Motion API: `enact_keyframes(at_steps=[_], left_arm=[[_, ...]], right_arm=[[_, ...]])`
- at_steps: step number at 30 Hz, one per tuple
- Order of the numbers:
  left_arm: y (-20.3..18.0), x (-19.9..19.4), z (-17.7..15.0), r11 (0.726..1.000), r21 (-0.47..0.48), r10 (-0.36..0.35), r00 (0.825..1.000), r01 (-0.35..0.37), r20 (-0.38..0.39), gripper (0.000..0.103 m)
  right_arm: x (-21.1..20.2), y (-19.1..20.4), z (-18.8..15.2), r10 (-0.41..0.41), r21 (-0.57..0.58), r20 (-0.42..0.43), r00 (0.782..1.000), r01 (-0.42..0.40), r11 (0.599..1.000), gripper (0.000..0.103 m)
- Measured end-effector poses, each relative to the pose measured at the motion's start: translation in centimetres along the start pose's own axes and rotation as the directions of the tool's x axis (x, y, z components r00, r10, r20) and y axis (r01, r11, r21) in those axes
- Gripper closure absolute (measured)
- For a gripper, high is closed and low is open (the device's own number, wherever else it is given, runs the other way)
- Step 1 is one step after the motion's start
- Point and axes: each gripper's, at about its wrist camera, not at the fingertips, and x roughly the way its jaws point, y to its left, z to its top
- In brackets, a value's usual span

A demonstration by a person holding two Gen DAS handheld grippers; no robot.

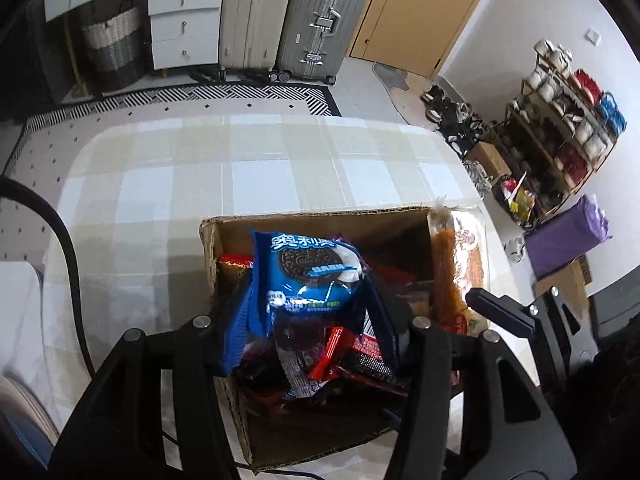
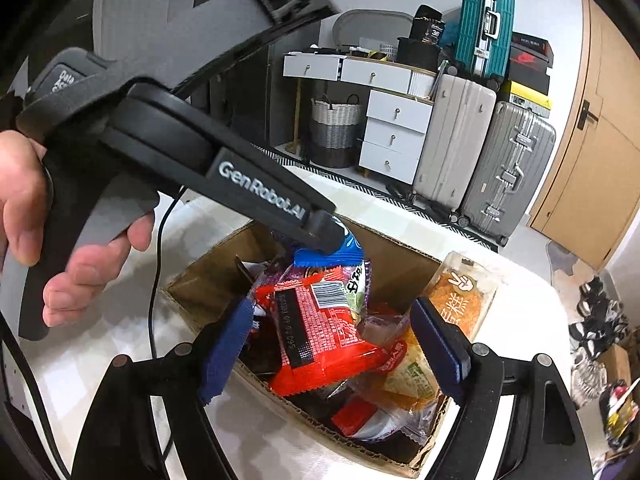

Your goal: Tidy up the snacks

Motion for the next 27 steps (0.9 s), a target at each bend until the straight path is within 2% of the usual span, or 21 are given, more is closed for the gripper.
enact_keyframes(at_steps=[11,22,27], left_arm=[[0.2,-0.4,-0.4,1.0,0.014,0.023,1.0,-0.023,-0.019,0.054],[-0.1,-2.0,-0.3,0.998,0.017,0.058,0.998,-0.058,0.005,0.052],[-0.1,-3.2,-0.1,0.998,0.001,0.061,0.997,-0.061,0.041,0.052]], right_arm=[[-0.8,-0.6,0.2,-0.008,0.038,0.03,1.0,0.007,0.999,0.02],[-1.6,-1.1,0.4,0.006,0.074,0.046,0.999,-0.01,0.997,0.02],[-1.8,-1.1,0.3,0.009,0.088,0.051,0.999,-0.013,0.996,0.02]])
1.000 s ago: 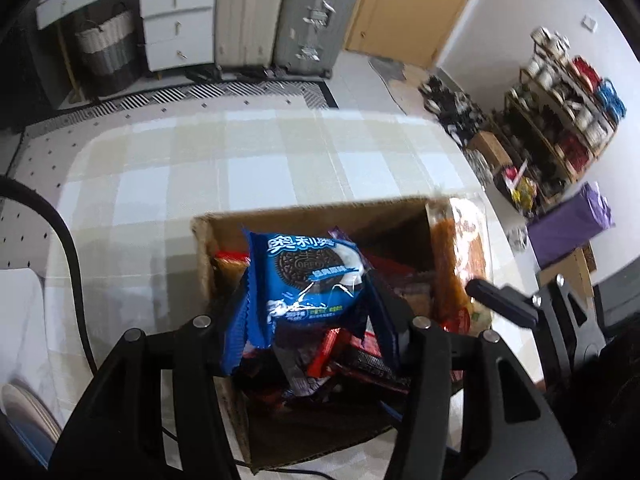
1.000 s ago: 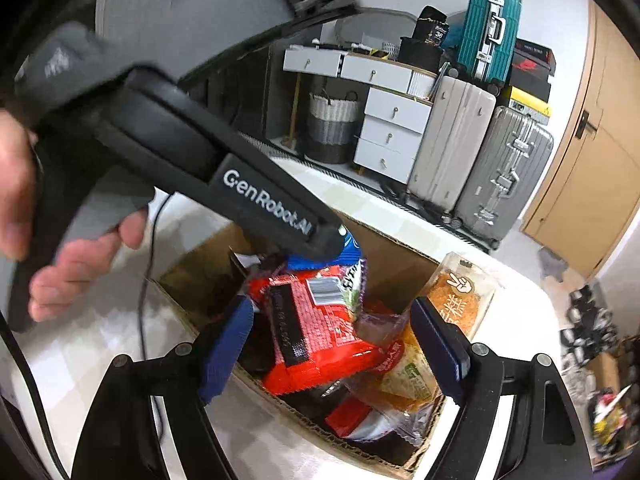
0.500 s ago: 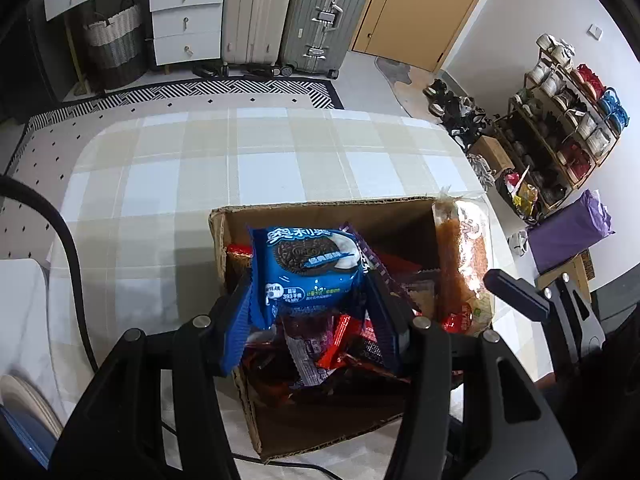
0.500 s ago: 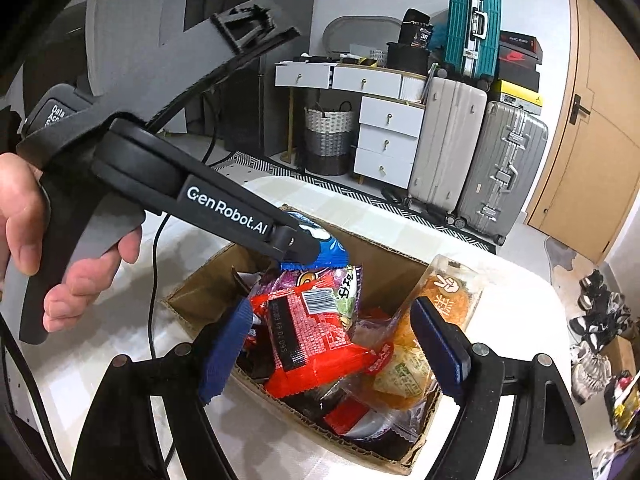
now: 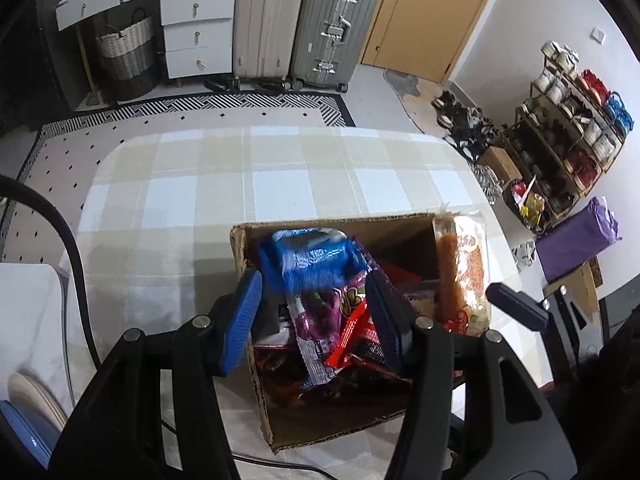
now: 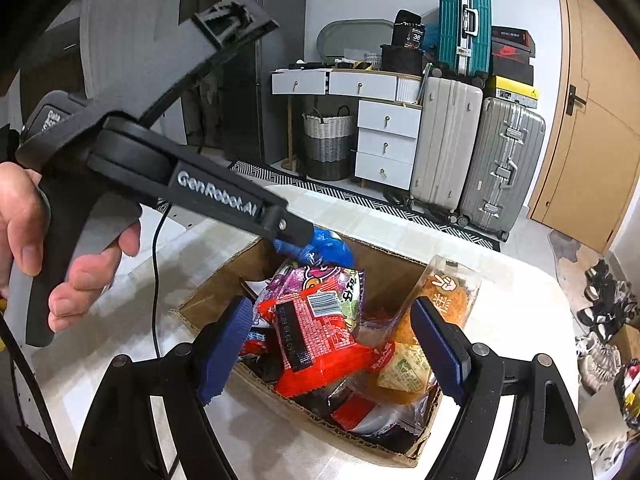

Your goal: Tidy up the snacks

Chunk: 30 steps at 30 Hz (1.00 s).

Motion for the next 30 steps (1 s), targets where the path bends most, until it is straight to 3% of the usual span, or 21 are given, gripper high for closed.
enact_keyframes(at_steps=[9,15,20,22,23,30], left_arm=[[-0.5,-3.1,-0.6,1.0,0.003,0.007,0.998,-0.007,0.069,0.052],[0.1,-7.0,-2.5,0.999,-0.05,0.027,0.986,-0.019,0.166,0.047],[0.1,-12.0,-5.6,0.997,-0.051,0.064,0.954,-0.052,0.291,0.042],[0.3,-13.7,-6.7,0.997,-0.062,0.073,0.941,-0.056,0.329,0.033],[0.4,-14.9,-7.7,0.995,-0.078,0.079,0.932,-0.055,0.354,0.023],[-1.2,-20.1,-13.7,0.994,-0.067,0.105,0.887,-0.084,0.449,0.02]], right_arm=[[-1.0,-0.3,0.1,0.006,0.063,0.02,1.0,-0.007,0.998,0.02],[-3.2,-0.7,0.2,0.018,0.131,0.071,0.997,-0.027,0.991,0.02],[-6.7,-1.2,-0.1,0.017,0.208,0.147,0.989,-0.048,0.977,0.015],[-8.1,-1.1,-0.4,0.014,0.227,0.178,0.984,-0.055,0.972,0.014],[-8.9,-1.1,-0.6,0.012,0.238,0.192,0.981,-0.058,0.97,0.014],[-13.8,-0.1,-2.3,0.0,0.289,0.249,0.969,-0.074,0.955,0.008]])
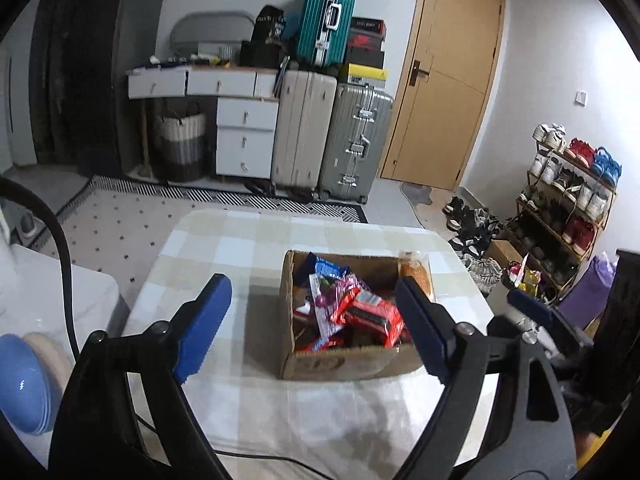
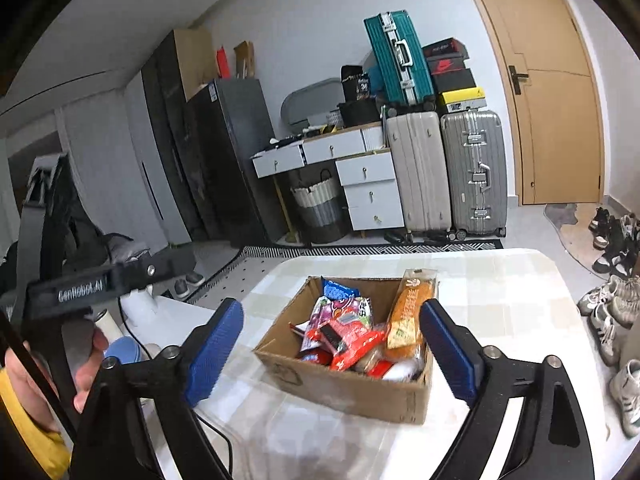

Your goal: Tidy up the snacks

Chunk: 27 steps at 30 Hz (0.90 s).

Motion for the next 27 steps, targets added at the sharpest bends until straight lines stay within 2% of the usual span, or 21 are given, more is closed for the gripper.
enact_keyframes(at_steps=[4,7,9,10,12,21,23,27], left_arm=[[-1.1,-3.7,-3.0,0.999,0.016,0.045,0.999,-0.045,0.022,0.019],[-2.0,-6.7,-5.3,0.998,0.018,0.06,0.997,-0.061,0.048,0.011],[-2.5,-8.4,-6.7,0.996,0.032,0.079,0.995,-0.081,0.066,0.001],[-2.9,-9.6,-7.6,0.992,0.045,0.117,0.99,-0.121,0.084,0.001],[-3.4,-11.3,-8.7,0.988,0.053,0.142,0.984,-0.148,0.109,0.001],[-5.2,-21.6,-13.5,0.989,0.013,0.145,0.977,-0.149,0.156,0.001],[-5.6,-24.5,-14.4,0.984,0.004,0.176,0.966,-0.18,0.191,0.001],[-6.0,-28.8,-15.8,0.985,-0.013,0.173,0.961,-0.174,0.216,0.001]], right_arm=[[-3.0,1.4,-1.7,-0.021,-0.019,0.019,1.0,0.022,1.0,0.005],[-4.9,2.4,-3.2,-0.032,-0.028,0.029,0.999,0.033,0.999,0.005],[-6.0,3.0,-4.3,-0.033,-0.036,0.029,0.999,0.034,0.999,0.005],[-6.7,3.3,-4.9,-0.039,-0.043,0.032,0.999,0.04,0.998,0.005],[-7.9,3.9,-6.0,-0.048,-0.056,0.041,0.998,0.051,0.997,0.004],[-14.1,4.8,-9.0,-0.013,-0.008,0.12,0.993,0.014,1.0,0.004],[-15.8,4.9,-9.3,-0.003,0.01,0.147,0.989,0.001,1.0,0.004],[-18.2,5.4,-9.5,0.014,0.028,0.178,0.984,-0.02,0.999,0.003]])
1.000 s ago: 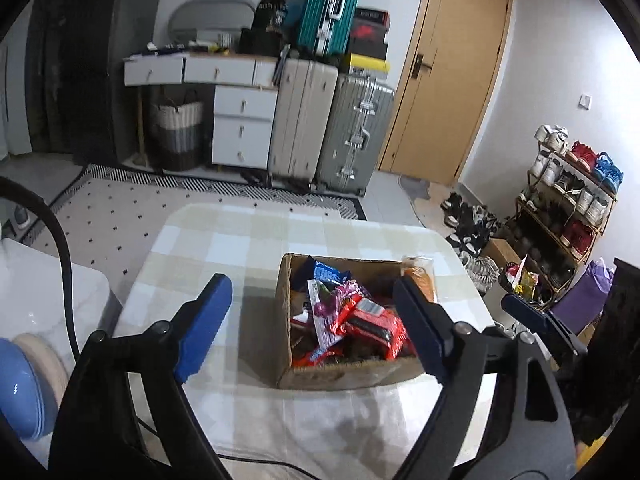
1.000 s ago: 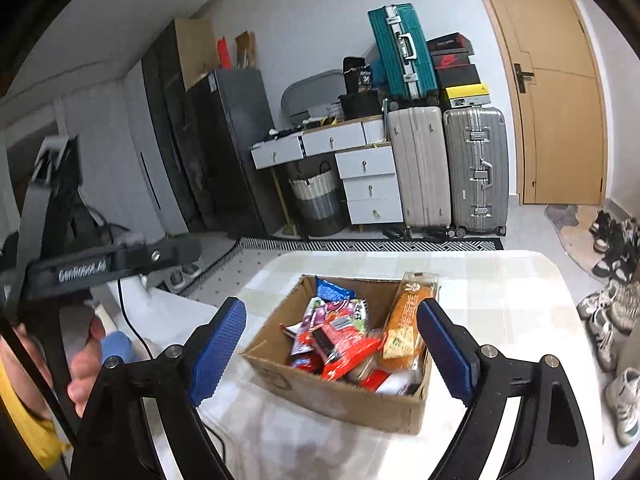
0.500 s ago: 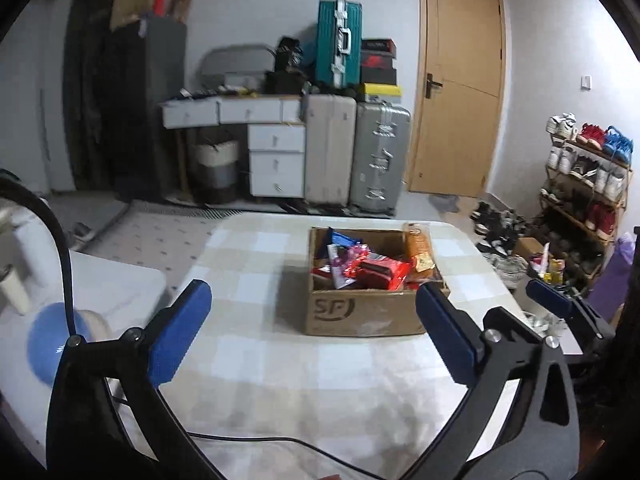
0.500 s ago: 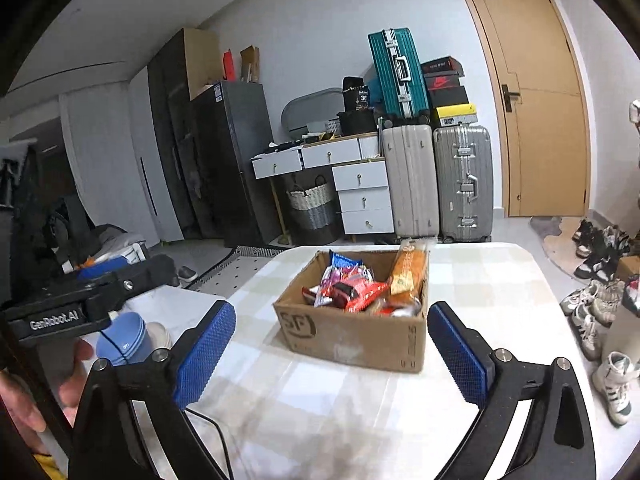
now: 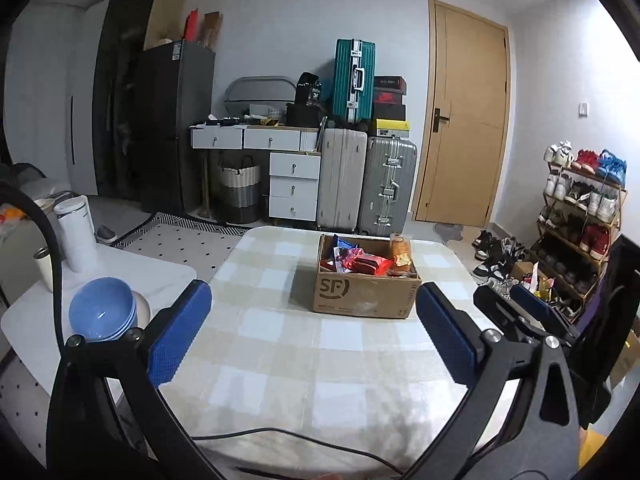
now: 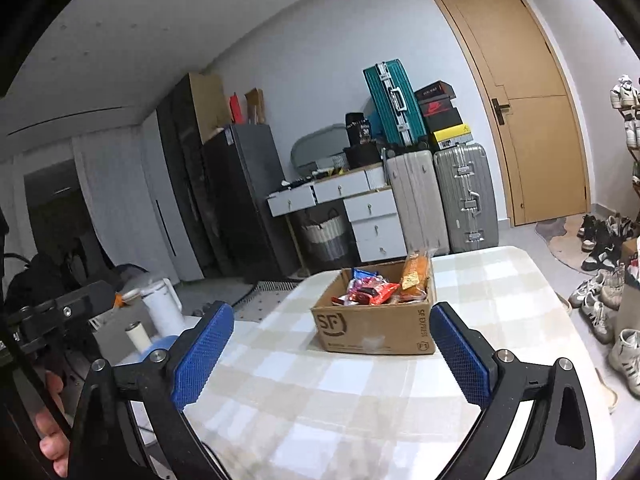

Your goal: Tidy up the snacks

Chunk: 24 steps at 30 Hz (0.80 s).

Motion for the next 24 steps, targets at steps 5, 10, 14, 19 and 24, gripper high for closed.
enact_keyframes(at_steps=[5,10,14,19,24], left_arm=[[0.2,-2.5,-1.2,1.0,-0.003,-0.005,0.999,0.005,0.045,0.001],[0.2,0.6,-3.0,1.0,-0.001,-0.001,0.999,0.001,0.039,0.001],[0.2,5.7,-4.3,1.0,0.008,0.0,0.999,0.0,0.044,0.001],[0.5,13.0,-5.4,0.998,-0.033,-0.051,0.998,0.05,-0.039,0.001],[0.4,17.5,-5.8,0.998,-0.033,-0.049,0.997,0.047,-0.067,0.001]], right_arm=[[-1.8,1.7,-0.8,-0.002,-0.063,0.014,1.0,0.003,0.998,0.002],[-0.1,2.5,-2.5,-0.07,-0.136,-0.023,0.997,0.066,0.989,0.001],[2.5,1.4,-3.5,-0.103,-0.131,-0.062,0.993,0.094,0.987,0.001],[5.9,-0.4,-4.2,-0.157,-0.126,-0.098,0.983,0.144,0.982,0.001],[8.1,-1.9,-4.4,-0.178,-0.095,-0.125,0.976,0.167,0.981,0.001]])
